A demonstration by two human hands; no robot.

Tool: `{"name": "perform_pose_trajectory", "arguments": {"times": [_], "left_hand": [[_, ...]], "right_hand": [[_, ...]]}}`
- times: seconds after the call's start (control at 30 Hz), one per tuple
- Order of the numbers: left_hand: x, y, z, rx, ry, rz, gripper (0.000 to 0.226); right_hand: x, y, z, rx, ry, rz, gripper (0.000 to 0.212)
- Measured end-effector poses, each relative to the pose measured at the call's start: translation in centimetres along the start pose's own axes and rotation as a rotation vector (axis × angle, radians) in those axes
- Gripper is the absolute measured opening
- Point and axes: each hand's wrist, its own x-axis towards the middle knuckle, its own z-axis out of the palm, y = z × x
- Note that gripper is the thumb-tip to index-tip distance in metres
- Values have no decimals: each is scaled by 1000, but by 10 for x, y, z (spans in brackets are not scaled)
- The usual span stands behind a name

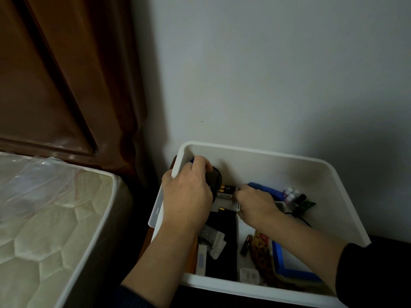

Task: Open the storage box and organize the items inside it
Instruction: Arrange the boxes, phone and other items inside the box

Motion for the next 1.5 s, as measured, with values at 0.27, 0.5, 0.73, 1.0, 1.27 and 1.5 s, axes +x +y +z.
{"name": "perform_pose_trajectory", "arguments": {"times": [0.27, 0.5, 0.73, 1.0, 1.27, 1.5], "left_hand": [[-1, -1, 1, 9, 14, 8, 35], [-1, -1, -1, 0, 9, 7, 36], [-1, 0, 0, 6, 9, 4, 34], [-1, 0, 0, 4, 17, 15, 34], [0, -1, 2, 13, 18, 14, 33], [0, -1, 2, 4, 29, 11, 33]], "right_hand": [[2, 8, -6, 150, -12, 36, 47], [6, 2, -16, 313, -43, 123, 43], [12, -18, -14, 578, -48, 318, 28], [24, -25, 2, 466, 87, 345, 13], [21, -12, 4, 417, 118, 103, 11], [17, -5, -4, 162, -18, -110, 21]]}}
